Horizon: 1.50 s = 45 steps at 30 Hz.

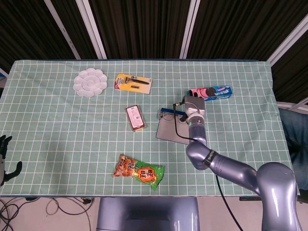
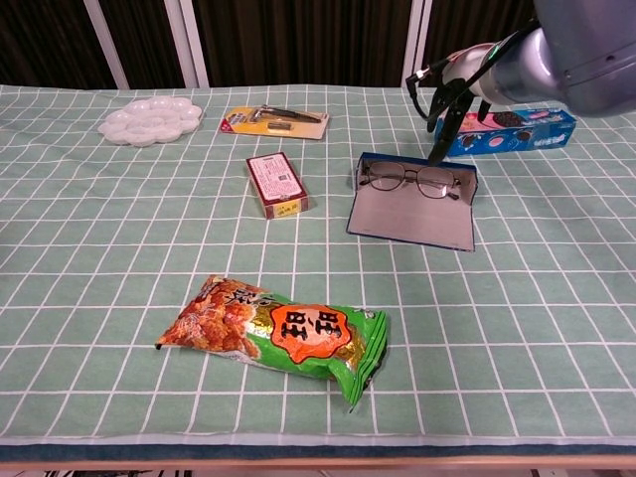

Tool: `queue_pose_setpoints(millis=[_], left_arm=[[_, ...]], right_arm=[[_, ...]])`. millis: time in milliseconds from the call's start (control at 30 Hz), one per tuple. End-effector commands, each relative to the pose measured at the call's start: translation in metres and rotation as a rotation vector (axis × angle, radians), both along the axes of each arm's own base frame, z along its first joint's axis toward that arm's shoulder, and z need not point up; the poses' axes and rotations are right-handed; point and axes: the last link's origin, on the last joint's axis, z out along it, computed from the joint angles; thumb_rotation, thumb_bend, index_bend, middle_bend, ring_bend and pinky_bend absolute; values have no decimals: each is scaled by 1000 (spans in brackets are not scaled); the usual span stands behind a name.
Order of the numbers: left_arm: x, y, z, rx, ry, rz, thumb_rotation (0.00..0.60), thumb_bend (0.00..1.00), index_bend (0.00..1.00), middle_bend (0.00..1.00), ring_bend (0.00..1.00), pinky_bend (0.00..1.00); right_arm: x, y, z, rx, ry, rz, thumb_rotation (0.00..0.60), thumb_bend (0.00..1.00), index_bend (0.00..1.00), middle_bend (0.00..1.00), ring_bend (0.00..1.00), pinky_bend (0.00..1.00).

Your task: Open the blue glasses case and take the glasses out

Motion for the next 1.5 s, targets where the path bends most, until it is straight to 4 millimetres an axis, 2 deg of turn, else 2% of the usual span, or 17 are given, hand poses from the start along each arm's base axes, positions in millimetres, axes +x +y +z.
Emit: queue_pose_setpoints(millis=[33,167,400,667,1033,1500], left_arm=[[0,0,0,0,-1,2,600,392,71,0,0,0],[0,0,0,-1,-3,3,600,392,71,0,0,0],[0,0,0,-4,-5,4,600,391,71,0,0,0],[0,0,0,-6,-5,4,600,391,71,0,0,0],[-1,0,0,-10,-6,7,600,391,71,0,0,0],[-1,1,1,-10,-8,10,600,391,71,0,0,0]], right_arm=[[1,-3,-8,8,-4,-14,600,211,361,0,0,170],[1,-6,-12,1,-11,-11,600,228,394,0,0,170],[-3,-9,-20,2,-2,-12,600,352,409,0,0,170],[-4,-9,-31,6,-12,-13,600,360,412,0,0,170],[-6,-10,-40,-14,-26,-2,600,438,430,0,0,170],[-3,-9,-47,-22,-49,-5,600,440,446,0,0,170]])
